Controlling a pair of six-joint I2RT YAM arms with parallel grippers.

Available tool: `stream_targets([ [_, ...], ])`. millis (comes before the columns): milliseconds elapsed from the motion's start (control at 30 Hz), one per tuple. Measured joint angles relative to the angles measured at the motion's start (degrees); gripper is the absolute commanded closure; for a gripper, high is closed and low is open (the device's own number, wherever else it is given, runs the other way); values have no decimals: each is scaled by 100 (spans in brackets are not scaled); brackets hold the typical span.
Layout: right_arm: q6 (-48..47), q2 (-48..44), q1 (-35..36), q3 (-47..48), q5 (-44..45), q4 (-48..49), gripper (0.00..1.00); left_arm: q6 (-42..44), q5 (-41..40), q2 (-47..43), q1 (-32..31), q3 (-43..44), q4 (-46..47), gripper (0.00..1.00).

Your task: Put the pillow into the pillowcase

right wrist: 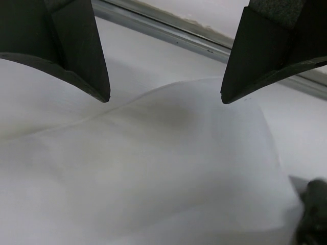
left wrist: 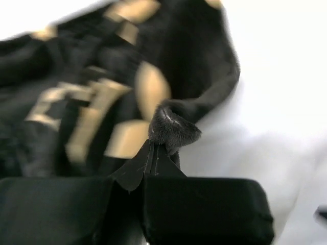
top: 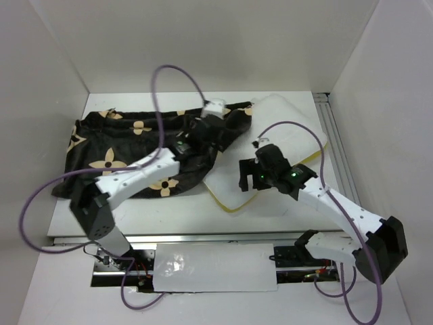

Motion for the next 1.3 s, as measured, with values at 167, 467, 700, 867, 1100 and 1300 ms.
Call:
stream_targets([
  [167,-426,557,1322,293,629,212,0,-214,76,-1169,866,-494,166,100],
  [467,-1458,2367,2577,538,1834,1263,0,-581,459,-1211,1150,-938,-85,100],
  [700,-1659,2625,2039,459,2059,1869,91,-605,619,-1250,1322,-1228,-105,100],
  [867,-1110,2708,2076,549,2809,1700,100,-610,743,-1314,1368,-1305,-103,100],
  [1100,-302,1086,1335,787,3161,350,100,-601,894,-1370,1377,-1305,26,100],
  [1300,-146,-555,-133,1414,3174,-409,100,-597,1049,-1366,1429,-1303,199,100],
])
